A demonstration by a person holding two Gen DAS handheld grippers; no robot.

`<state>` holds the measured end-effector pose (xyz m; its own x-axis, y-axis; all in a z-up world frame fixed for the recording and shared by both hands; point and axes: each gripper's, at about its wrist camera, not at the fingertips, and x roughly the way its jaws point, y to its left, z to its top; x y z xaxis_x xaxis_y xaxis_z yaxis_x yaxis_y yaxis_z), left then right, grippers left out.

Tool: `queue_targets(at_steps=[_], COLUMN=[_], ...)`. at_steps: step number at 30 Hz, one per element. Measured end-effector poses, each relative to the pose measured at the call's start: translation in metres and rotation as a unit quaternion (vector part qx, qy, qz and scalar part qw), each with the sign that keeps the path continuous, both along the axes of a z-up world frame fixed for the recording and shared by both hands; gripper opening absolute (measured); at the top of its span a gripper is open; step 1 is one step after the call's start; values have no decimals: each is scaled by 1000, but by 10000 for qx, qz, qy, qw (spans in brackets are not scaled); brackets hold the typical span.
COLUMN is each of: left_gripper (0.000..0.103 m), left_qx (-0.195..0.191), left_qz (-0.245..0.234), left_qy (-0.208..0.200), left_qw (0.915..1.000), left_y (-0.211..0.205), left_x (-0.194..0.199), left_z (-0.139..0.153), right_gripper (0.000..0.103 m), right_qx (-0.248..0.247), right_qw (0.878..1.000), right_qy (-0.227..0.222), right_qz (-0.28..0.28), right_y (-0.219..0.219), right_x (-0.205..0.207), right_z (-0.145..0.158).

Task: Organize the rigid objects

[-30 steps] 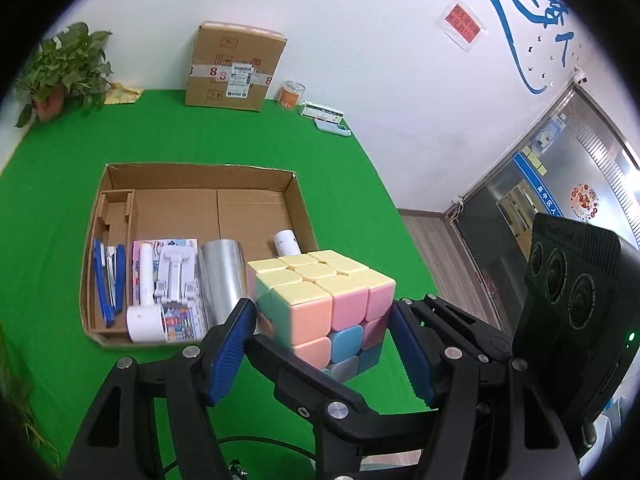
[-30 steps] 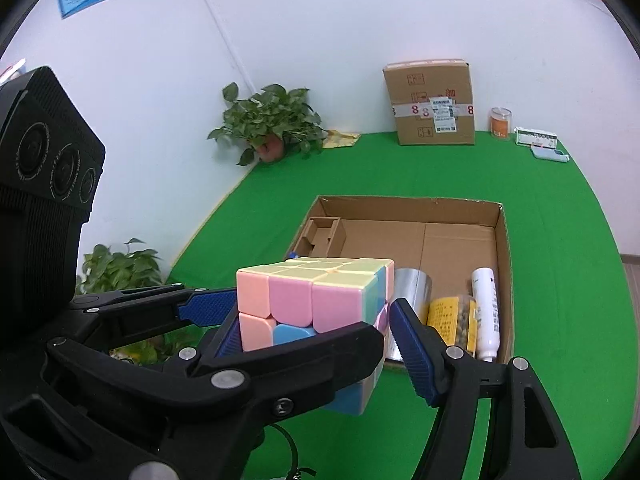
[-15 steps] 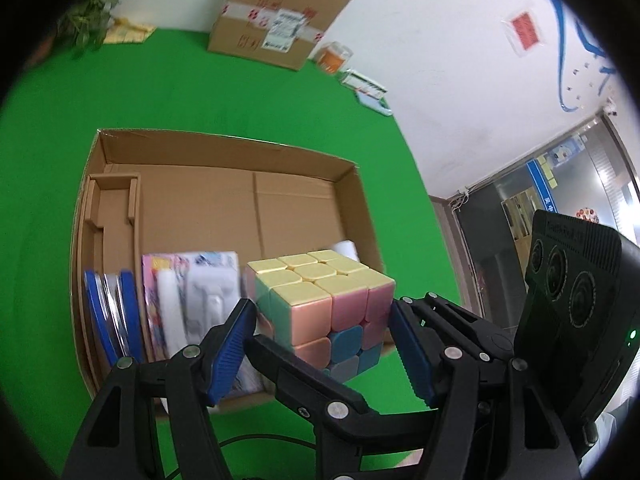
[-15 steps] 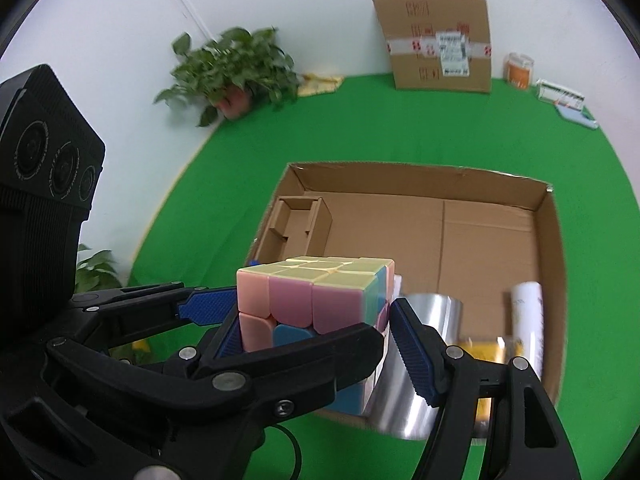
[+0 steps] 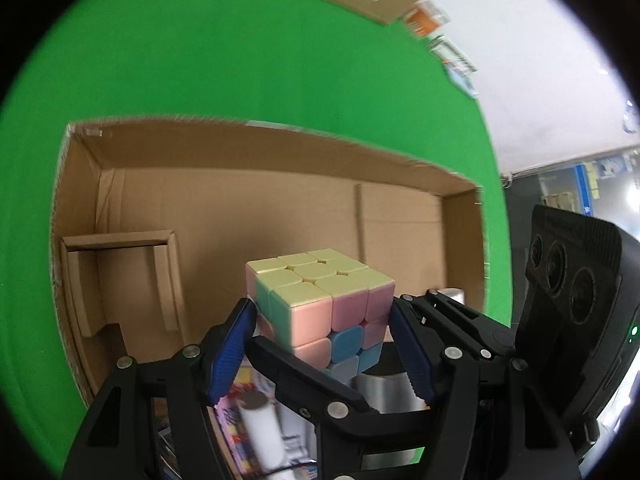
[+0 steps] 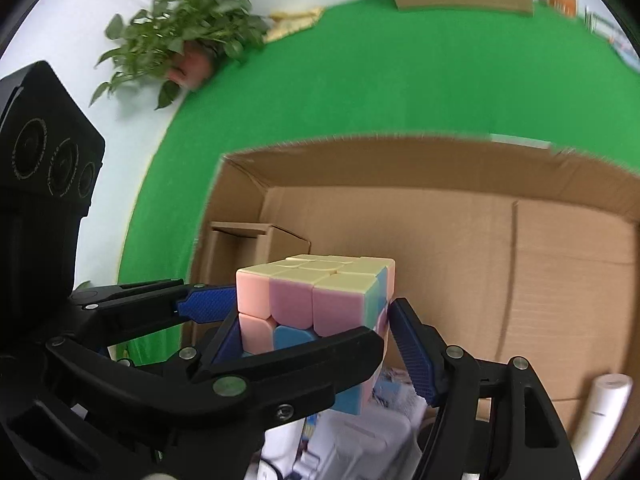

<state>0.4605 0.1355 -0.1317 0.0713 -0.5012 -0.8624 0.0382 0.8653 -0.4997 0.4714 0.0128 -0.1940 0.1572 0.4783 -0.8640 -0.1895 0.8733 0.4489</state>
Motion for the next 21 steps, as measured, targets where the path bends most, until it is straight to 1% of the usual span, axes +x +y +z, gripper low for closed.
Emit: queue_targets(at_steps=[2, 4, 6, 7, 8, 9, 10, 11, 12, 13, 14, 15, 17, 18, 20, 21], left_gripper=[68, 68, 67, 67, 67, 67, 67, 69, 73, 75, 78, 81, 81, 81, 81, 83], left_qx=[119, 217, 434, 605, 625, 679, 935, 1263, 1563, 1732, 1849, 1938, 2059, 2098, 2153, 2149], left_qz=[0, 13, 125, 230, 289, 341, 396, 438, 463, 473, 482, 498, 525, 549, 654, 696], left_qy=[234, 438, 396, 260, 136, -43, -356, -689, -1045, -1309, -1531, -1696, -1900, -1945, -2018, -2055], left_qw=[9997, 9988, 9982, 9976, 9975, 9971, 9942, 9886, 9811, 9750, 9696, 9650, 9585, 9566, 9532, 9522], left_y=[4, 6, 10, 13, 16, 18, 19, 18, 17, 15, 14, 12, 8, 6, 3, 2], left_x=[7, 9, 8, 6, 3, -2, -8, -17, -28, -37, -48, -60, -88, -99, -123, -132], left_z=[-13, -23, -25, -20, -15, -6, 7, 21, 37, 50, 61, 73, 96, 103, 121, 128], right_gripper=[68, 69, 70, 77, 84, 92, 95, 95, 96, 96, 97, 99, 102, 102, 102, 102], right_qx=[106, 175, 129, 84, 29, -46, -135, -248, -491, -848, -1208, -1462, -1795, -1888, -1992, -2049], right_qw=[9996, 9988, 9980, 9980, 9982, 9985, 9988, 9988, 9977, 9941, 9879, 9821, 9719, 9676, 9627, 9607], right_qy=[243, 446, 619, 616, 567, 442, 254, 77, -200, -519, -821, -1021, -1267, -1354, -1404, -1410], right_qz=[-55, -57, -92, -134, -206, -316, -401, -427, -426, -442, -513, -609, -840, -989, -1172, -1235], right_y=[5, 8, 13, 13, 11, 6, 3, 0, -2, -4, -7, -14, -25, -37, -51, -57], right_x=[6, 9, 11, 10, 9, 5, -1, -6, -16, -27, -40, -58, -81, -98, -122, -136], right_z=[-21, -35, -43, -43, -40, -33, -23, -13, 0, 16, 30, 44, 63, 73, 86, 91])
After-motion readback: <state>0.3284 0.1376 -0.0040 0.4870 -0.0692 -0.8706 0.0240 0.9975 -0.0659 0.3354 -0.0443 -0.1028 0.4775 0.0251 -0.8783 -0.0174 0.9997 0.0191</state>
